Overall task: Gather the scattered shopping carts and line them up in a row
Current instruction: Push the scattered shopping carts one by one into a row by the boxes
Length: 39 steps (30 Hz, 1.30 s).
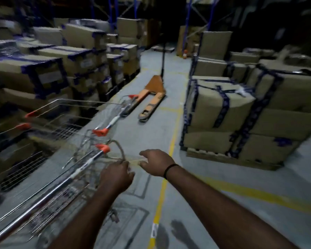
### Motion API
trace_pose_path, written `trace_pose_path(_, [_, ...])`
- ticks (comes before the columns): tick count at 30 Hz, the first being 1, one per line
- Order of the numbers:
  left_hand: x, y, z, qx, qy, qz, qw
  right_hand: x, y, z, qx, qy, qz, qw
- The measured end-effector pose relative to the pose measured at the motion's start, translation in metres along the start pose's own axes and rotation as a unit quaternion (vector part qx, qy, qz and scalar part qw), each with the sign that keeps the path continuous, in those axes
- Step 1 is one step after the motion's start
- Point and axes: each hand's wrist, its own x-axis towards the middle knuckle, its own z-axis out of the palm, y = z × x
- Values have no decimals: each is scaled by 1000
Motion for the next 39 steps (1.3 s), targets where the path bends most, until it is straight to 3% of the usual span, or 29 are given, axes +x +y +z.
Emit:
trace_pose_path(8, [42,213,14,5,-52,202,978,-108,175,-49,33,90,183,978])
trace_pose_path(17, [26,446,38,37,-69,399,914,-274,336,-88,46,138,370,918])
trace_pose_path(27, [-8,639,75,15,-114,540,834,-420,440,-108,47,214,511,831])
trace_pose_path(39, [59,819,119,21,-151,646,748,-457,562,-156,63,267,624,732])
